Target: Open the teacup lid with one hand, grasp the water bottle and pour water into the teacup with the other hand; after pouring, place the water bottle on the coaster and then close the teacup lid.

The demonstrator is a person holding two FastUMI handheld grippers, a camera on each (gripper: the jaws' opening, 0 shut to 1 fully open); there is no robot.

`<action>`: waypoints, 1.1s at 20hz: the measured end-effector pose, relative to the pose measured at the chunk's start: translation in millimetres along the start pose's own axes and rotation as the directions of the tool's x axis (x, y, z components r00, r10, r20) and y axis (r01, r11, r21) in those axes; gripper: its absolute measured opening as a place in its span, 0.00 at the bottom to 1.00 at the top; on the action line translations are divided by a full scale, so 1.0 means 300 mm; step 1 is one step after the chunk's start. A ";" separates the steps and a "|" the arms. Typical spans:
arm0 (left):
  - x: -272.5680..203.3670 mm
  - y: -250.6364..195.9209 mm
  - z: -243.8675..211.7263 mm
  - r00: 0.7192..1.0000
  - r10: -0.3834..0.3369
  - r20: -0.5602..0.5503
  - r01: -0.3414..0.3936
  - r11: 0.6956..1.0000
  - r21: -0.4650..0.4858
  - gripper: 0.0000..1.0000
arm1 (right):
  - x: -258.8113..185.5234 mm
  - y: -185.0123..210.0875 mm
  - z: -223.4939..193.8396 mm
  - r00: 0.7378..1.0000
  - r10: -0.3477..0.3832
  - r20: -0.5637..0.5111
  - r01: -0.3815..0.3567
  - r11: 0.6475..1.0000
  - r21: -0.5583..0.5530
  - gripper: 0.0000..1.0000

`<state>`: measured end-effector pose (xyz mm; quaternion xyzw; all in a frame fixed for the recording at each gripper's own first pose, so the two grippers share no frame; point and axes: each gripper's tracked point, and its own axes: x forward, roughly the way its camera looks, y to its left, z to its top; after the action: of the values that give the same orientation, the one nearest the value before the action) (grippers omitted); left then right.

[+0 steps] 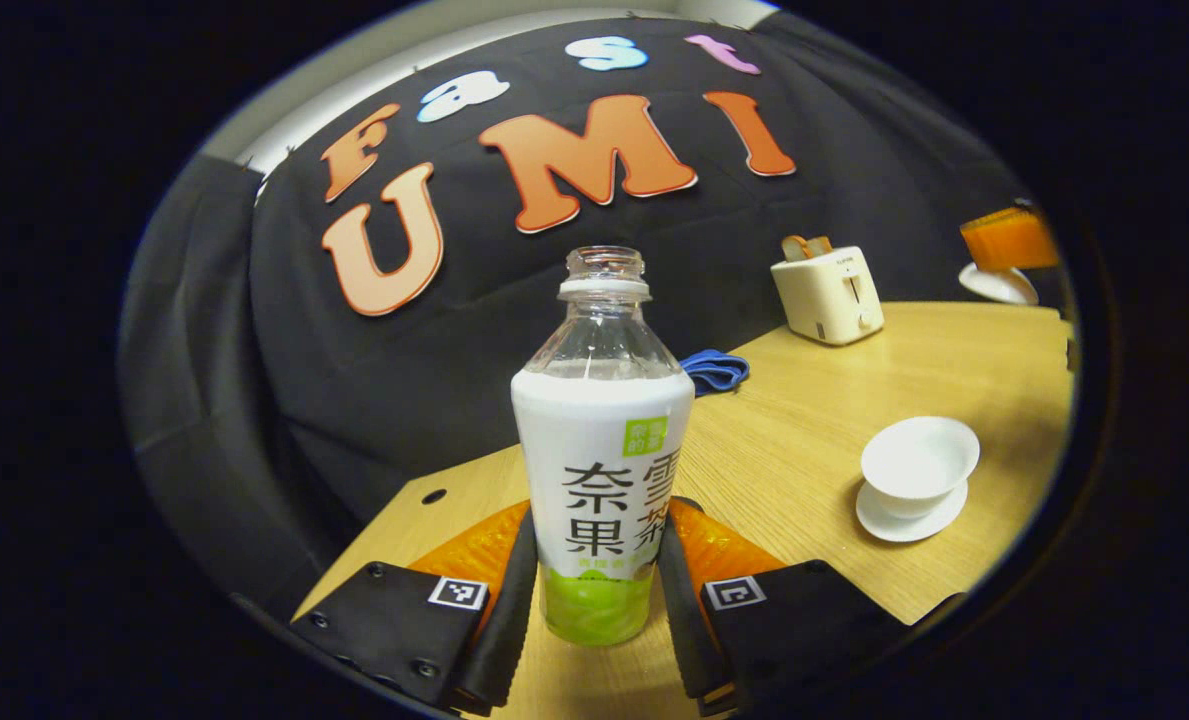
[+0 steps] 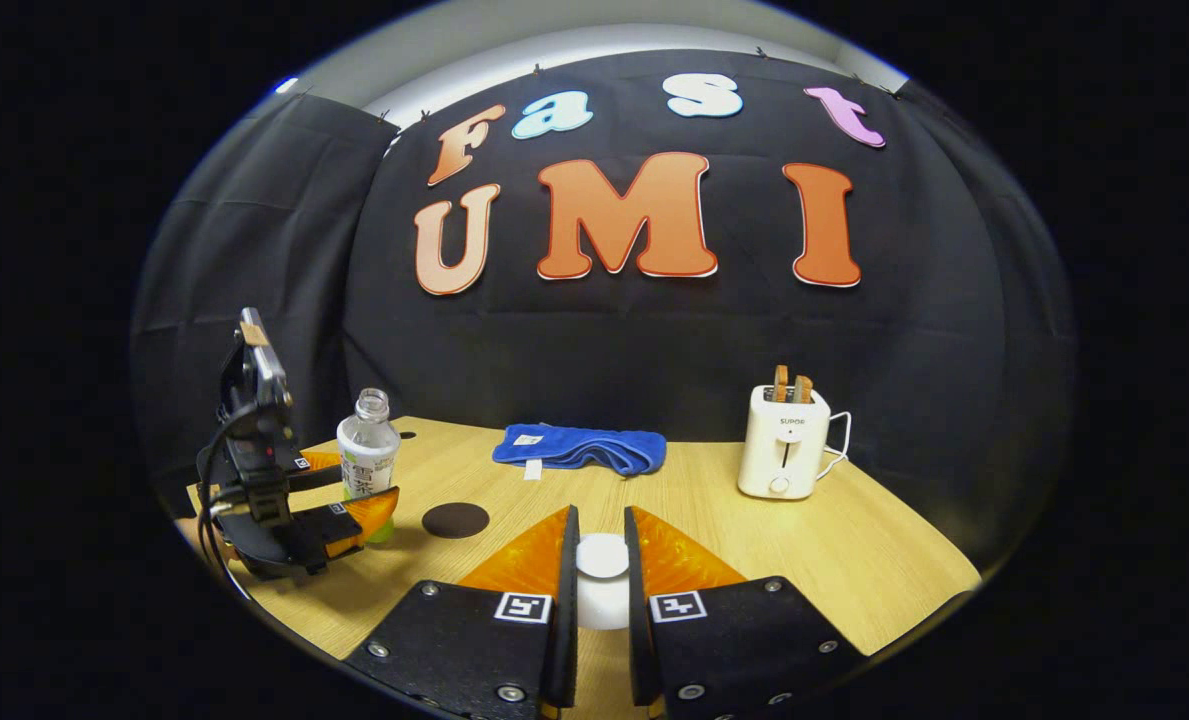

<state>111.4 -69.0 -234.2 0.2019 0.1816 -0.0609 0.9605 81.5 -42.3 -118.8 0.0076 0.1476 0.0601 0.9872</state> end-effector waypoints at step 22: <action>0.008 -0.158 0.019 0.998 -0.065 -0.012 0.053 0.677 0.734 0.64 | -0.076 -0.152 0.032 0.998 -0.059 0.020 0.060 0.997 -0.055 0.22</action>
<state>106.5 -114.8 -247.5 0.5635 0.1410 -0.1611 0.7979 68.0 -90.3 -104.5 -0.0238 0.1372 0.0347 0.9896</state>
